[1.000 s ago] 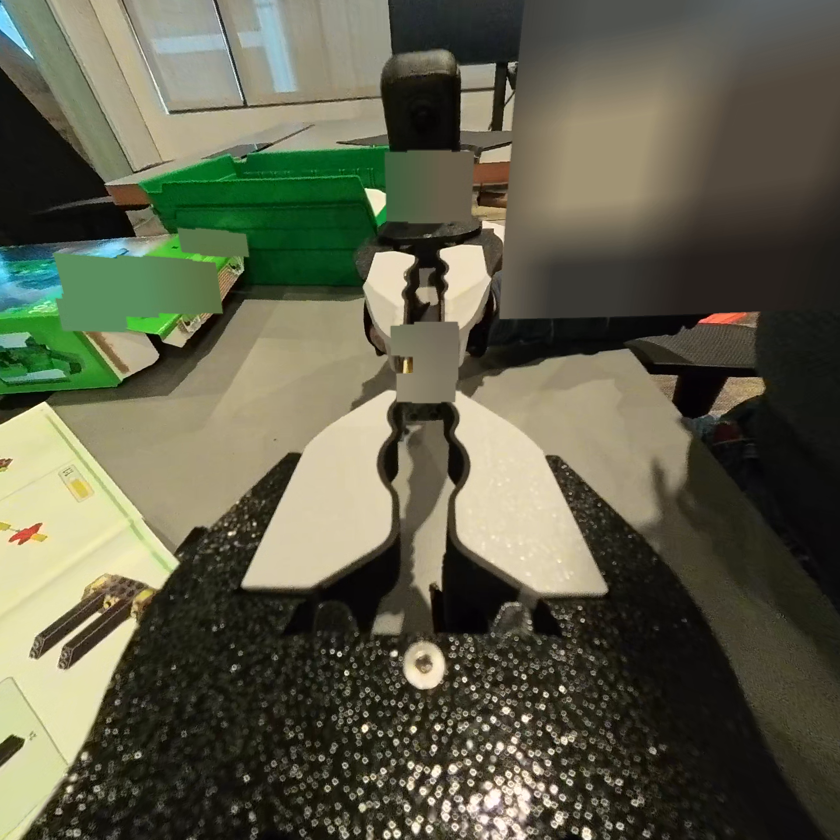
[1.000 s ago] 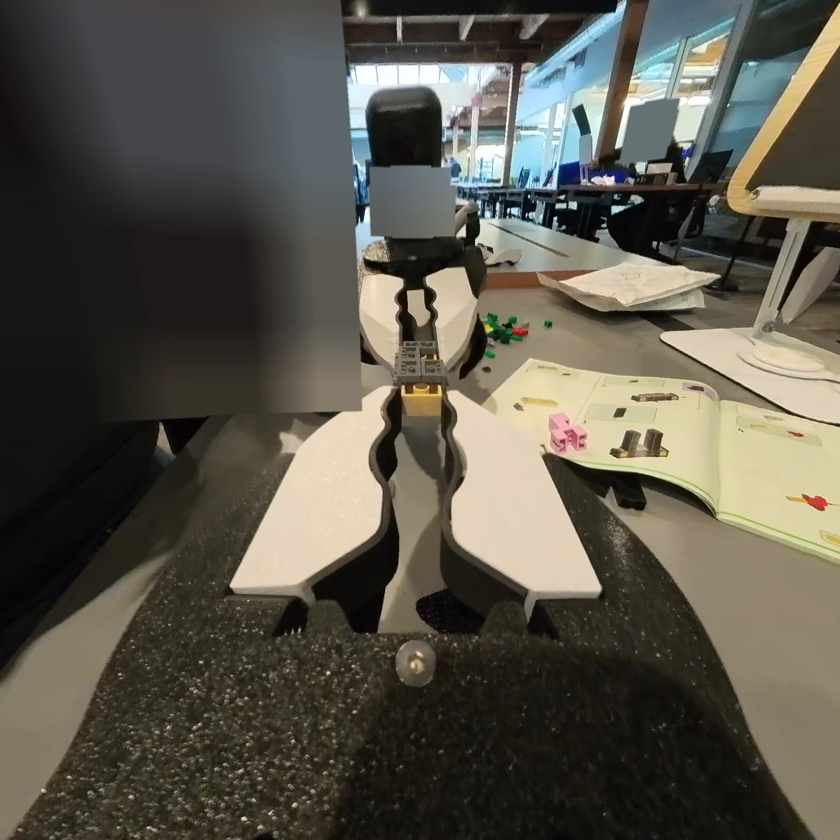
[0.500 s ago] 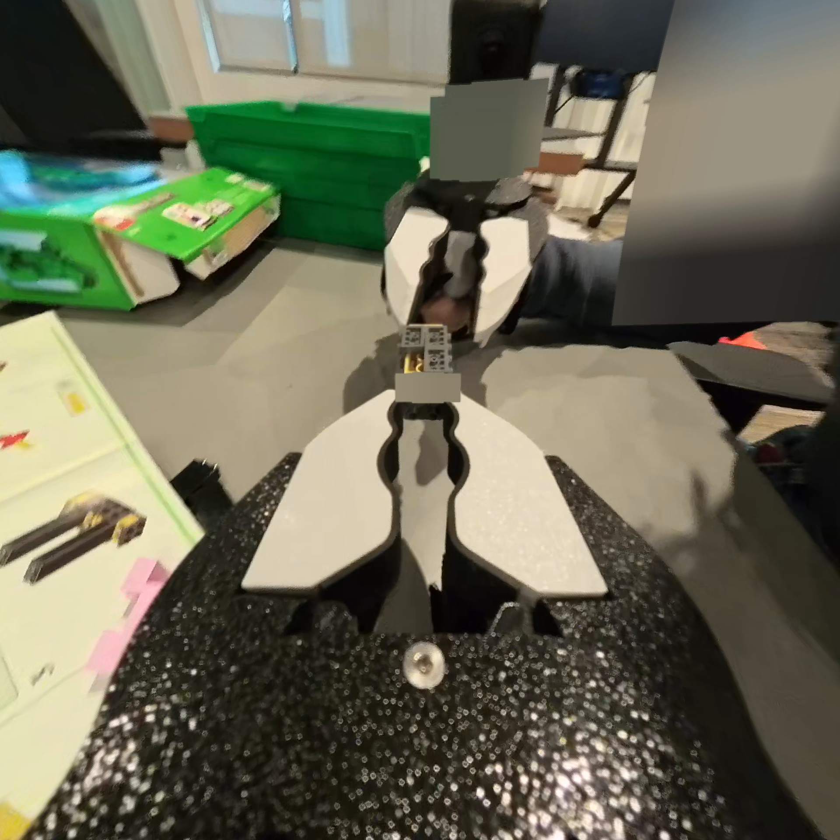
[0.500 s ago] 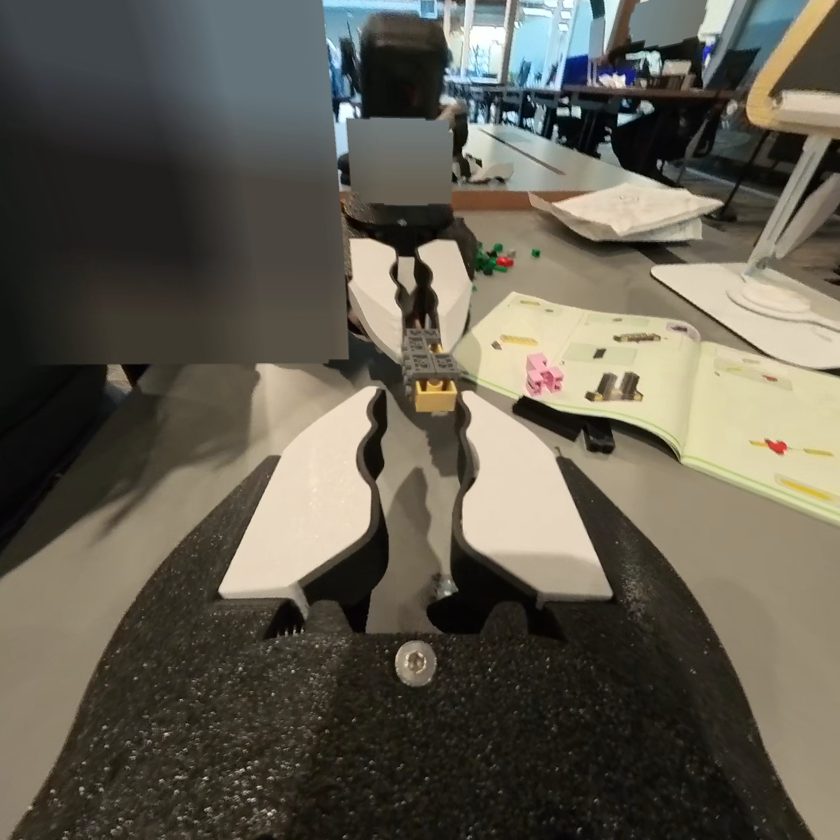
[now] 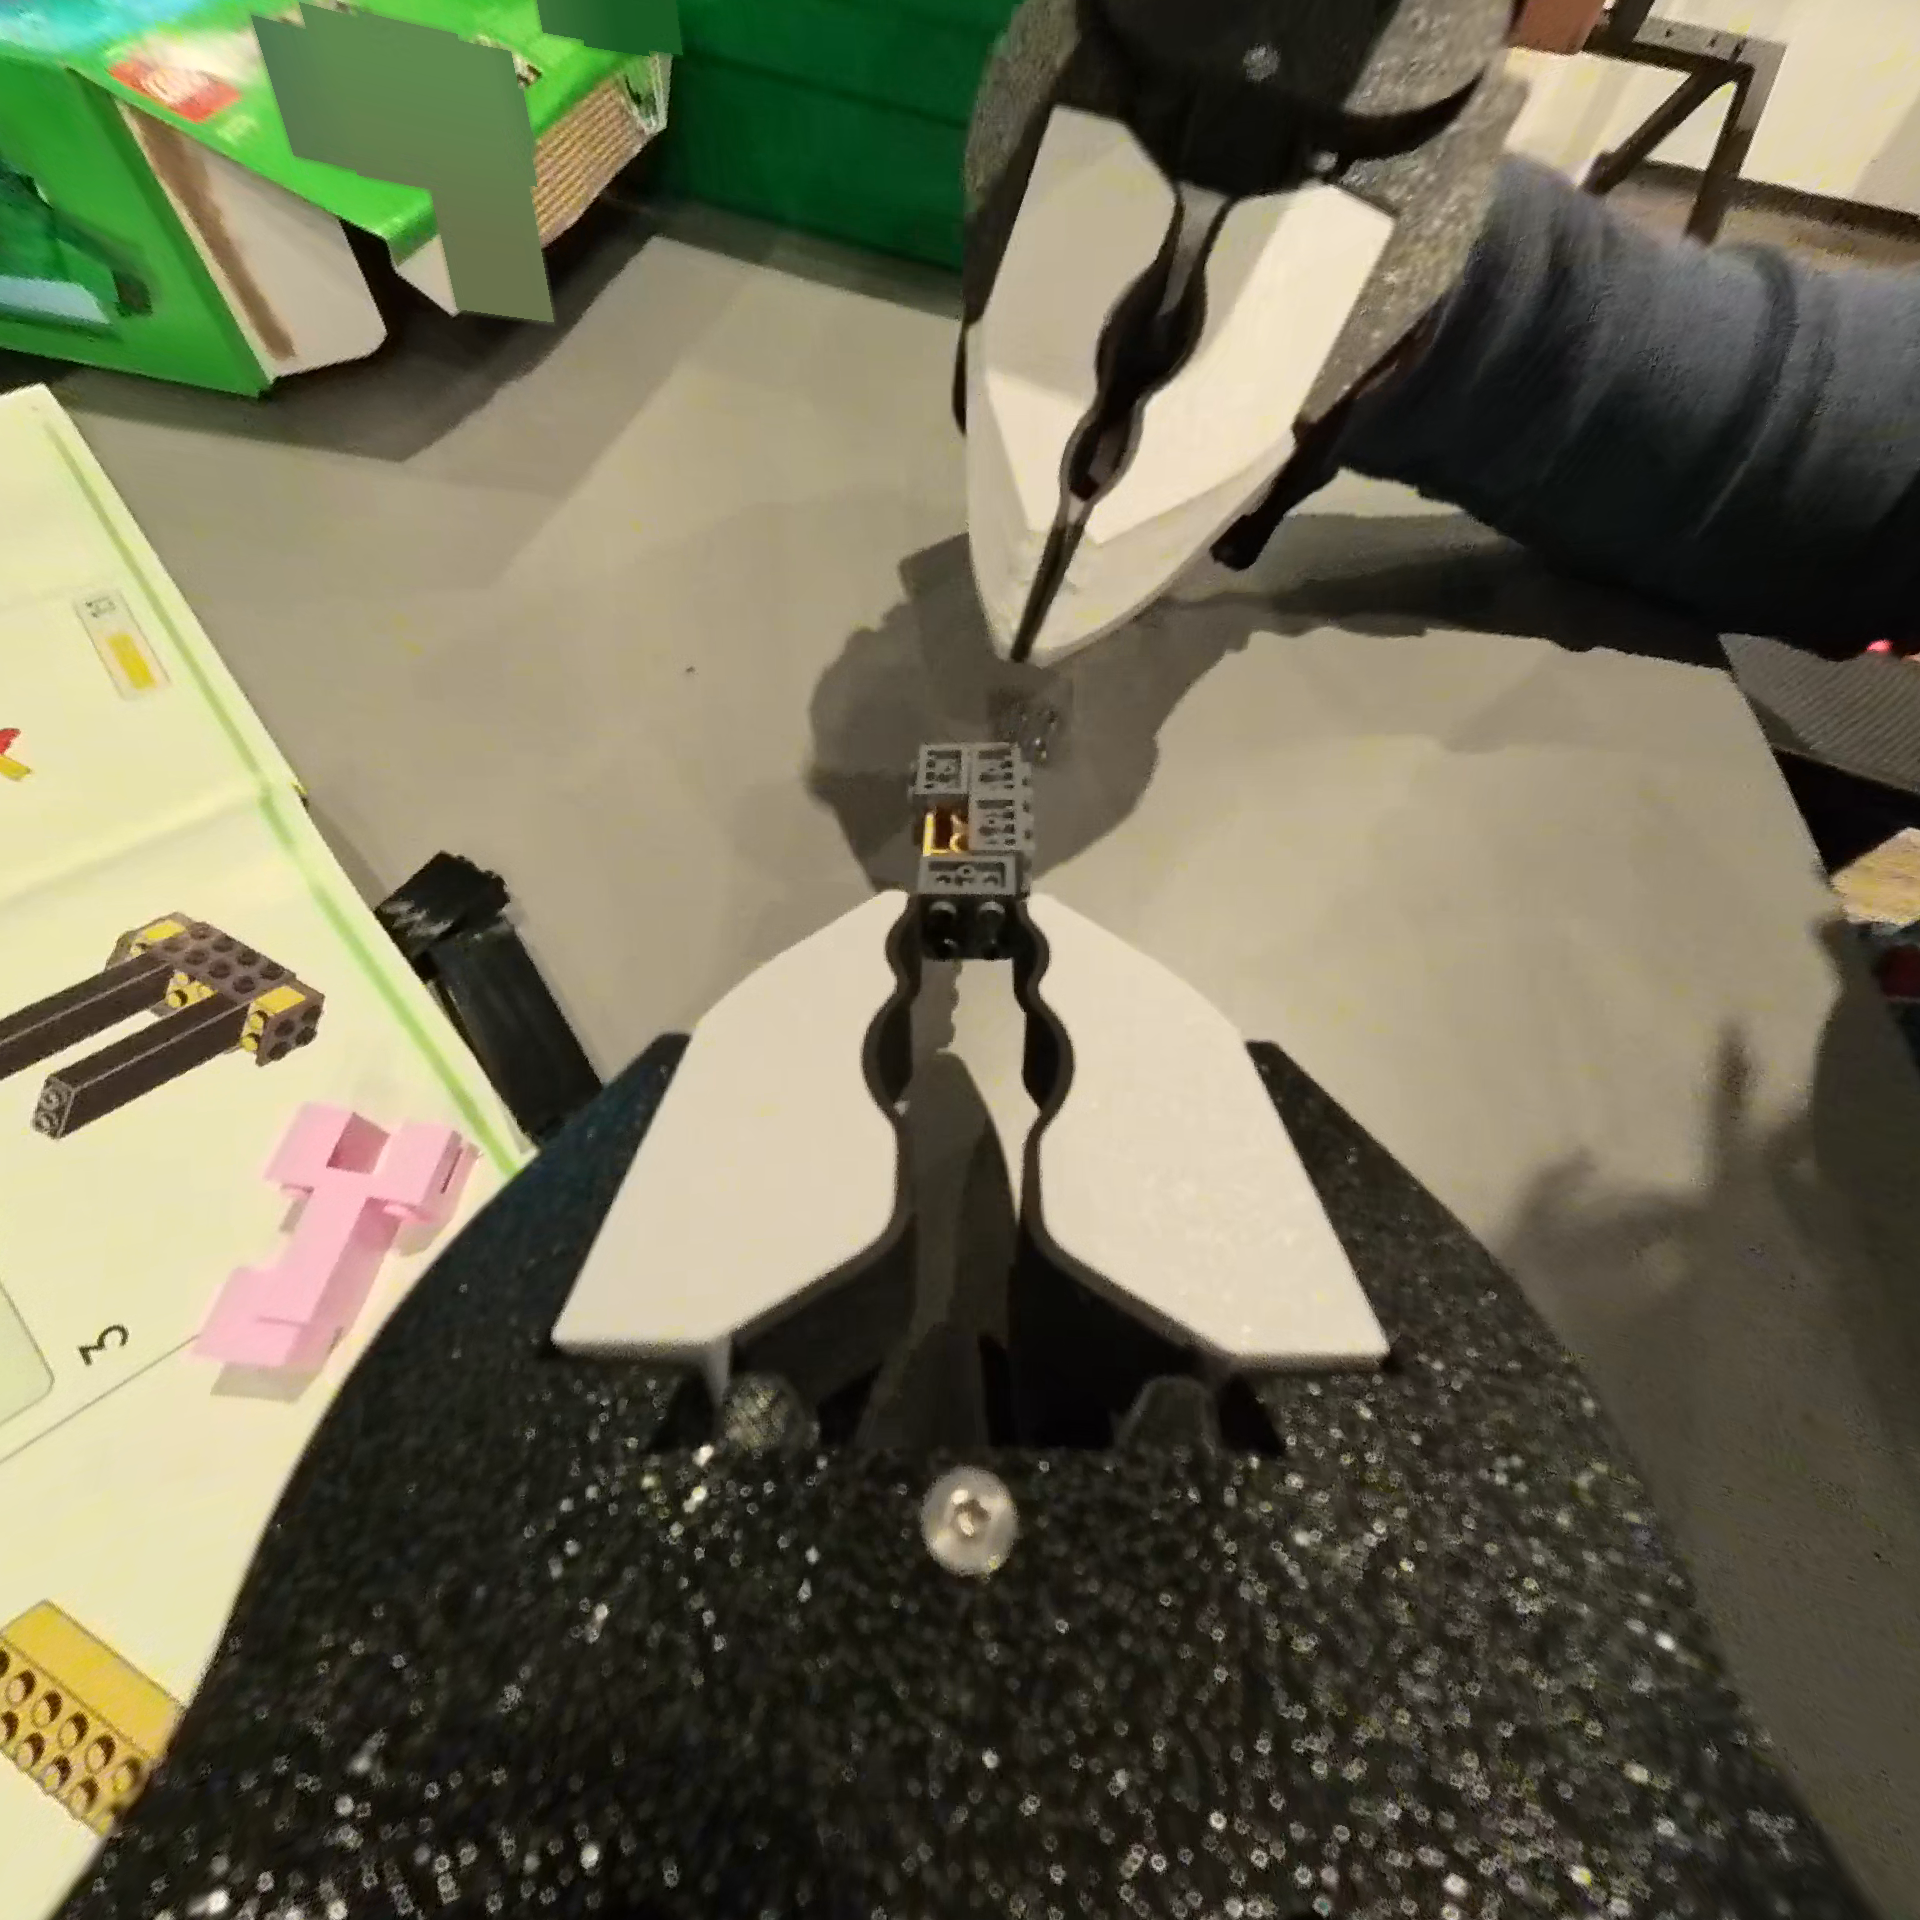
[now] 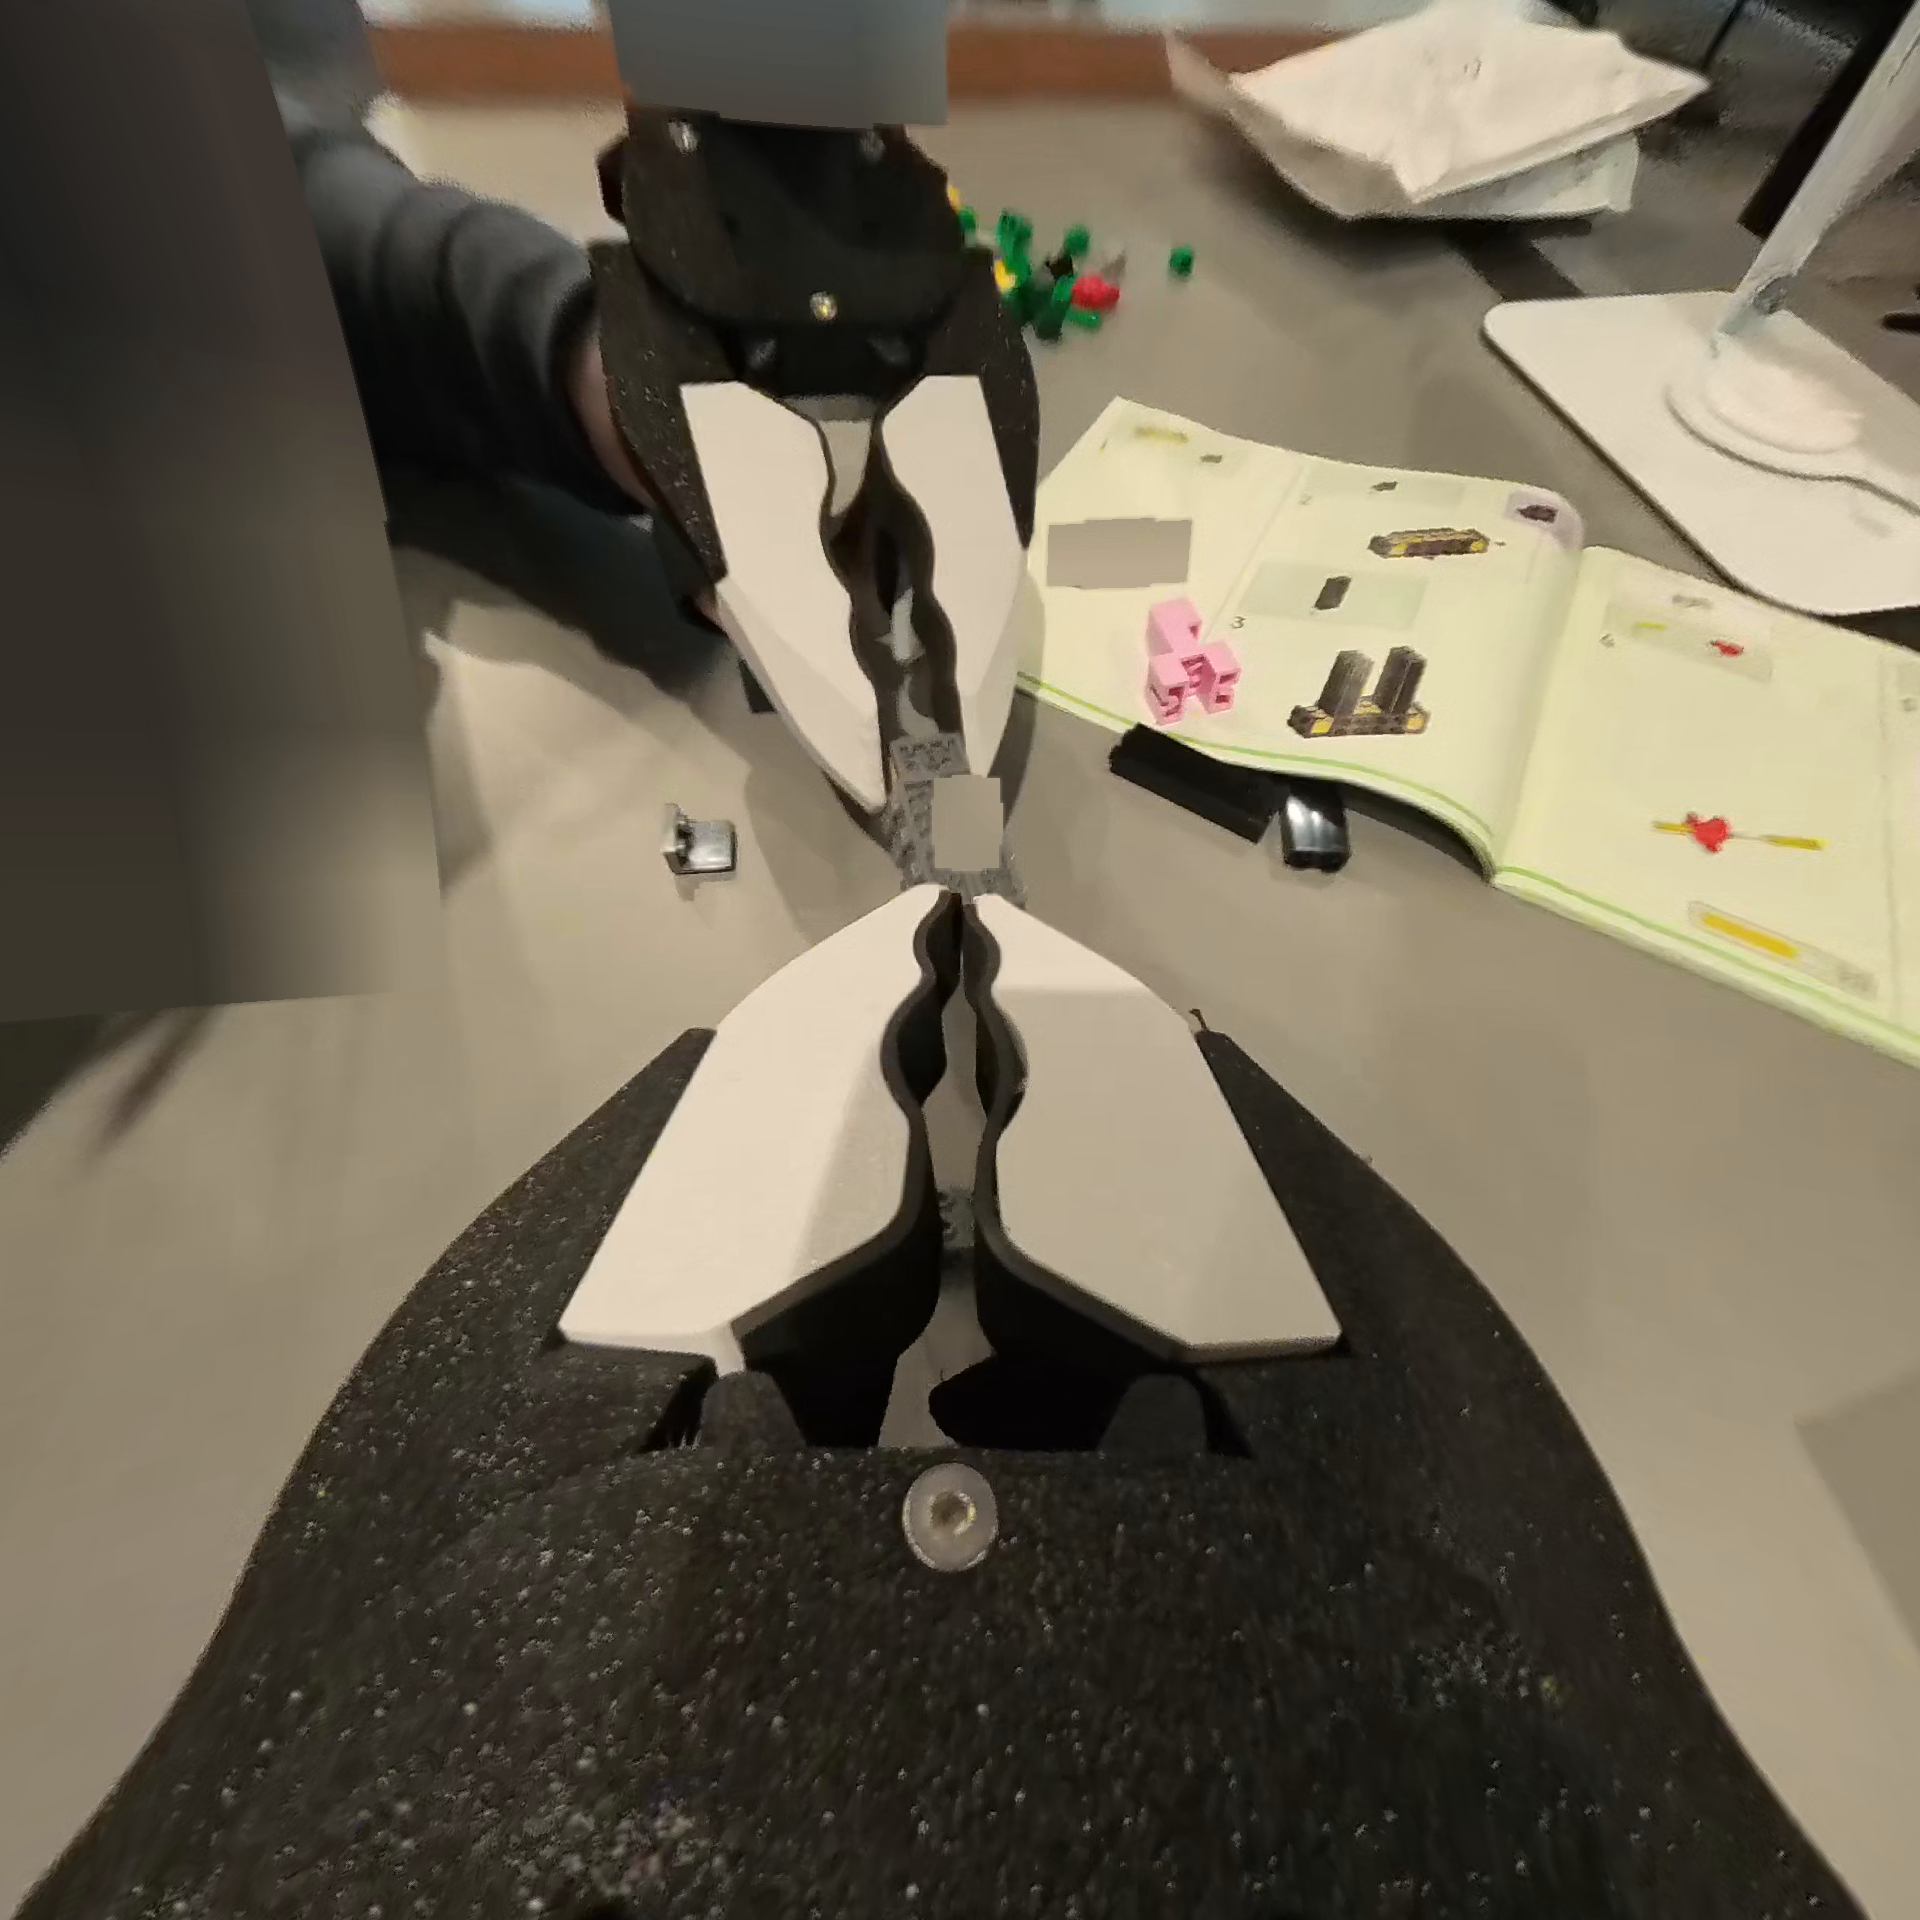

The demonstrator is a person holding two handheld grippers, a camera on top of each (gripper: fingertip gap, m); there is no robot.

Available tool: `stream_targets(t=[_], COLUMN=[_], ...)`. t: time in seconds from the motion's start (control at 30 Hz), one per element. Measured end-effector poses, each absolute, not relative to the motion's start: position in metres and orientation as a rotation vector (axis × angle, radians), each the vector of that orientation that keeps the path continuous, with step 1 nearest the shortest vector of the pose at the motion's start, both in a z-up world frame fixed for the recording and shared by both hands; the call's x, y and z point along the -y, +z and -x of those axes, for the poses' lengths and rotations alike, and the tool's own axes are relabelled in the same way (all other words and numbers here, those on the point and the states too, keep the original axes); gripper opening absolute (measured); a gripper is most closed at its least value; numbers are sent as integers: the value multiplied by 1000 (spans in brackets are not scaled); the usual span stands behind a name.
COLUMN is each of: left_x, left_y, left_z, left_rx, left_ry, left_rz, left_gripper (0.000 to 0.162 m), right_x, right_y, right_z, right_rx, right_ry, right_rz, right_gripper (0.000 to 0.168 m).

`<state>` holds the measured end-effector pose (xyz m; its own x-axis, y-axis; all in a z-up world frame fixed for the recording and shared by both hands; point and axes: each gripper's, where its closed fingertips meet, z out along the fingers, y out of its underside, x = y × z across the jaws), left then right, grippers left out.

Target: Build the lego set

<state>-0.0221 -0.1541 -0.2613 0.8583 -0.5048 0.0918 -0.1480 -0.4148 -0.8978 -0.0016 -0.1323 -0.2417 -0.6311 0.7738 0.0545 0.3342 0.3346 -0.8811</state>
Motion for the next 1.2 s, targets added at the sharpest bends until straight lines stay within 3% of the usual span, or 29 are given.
stream_targets(t=[0.23,0.47,0.57,0.77,0.83,0.93,1.07,1.2], left_x=[145,135,137,137,136,135,129,123], left_y=[-246,-231,-235,-226,-220,-207,-200,-206], left_z=[35,47,45,48,56,65,70,60], left_rx=[-289,-227,-289,-348,-334,-311,-286,-275], left_ry=[-420,-298,-206,8,118,236,289,192], left_rz=[1950,1900,1890,1768,1717,1646,1607,1616], left_gripper=[16,16,16,16,16,16,16,16], right_x=[134,142,128,112,106,102,92,107], right_y=[-218,-222,-214,-196,-191,-179,-176,-163], right_z=[12,18,18,25,28,33,37,40], right_rx=[1972,2028,1984,1700,1541,1276,1256,1338], right_ry=[1021,678,706,1051,1233,1491,1202,1221], right_rz=[807,748,903,1260,1375,1454,1379,1169], right_gripper=[22,13,0,2,18,22,35,47])
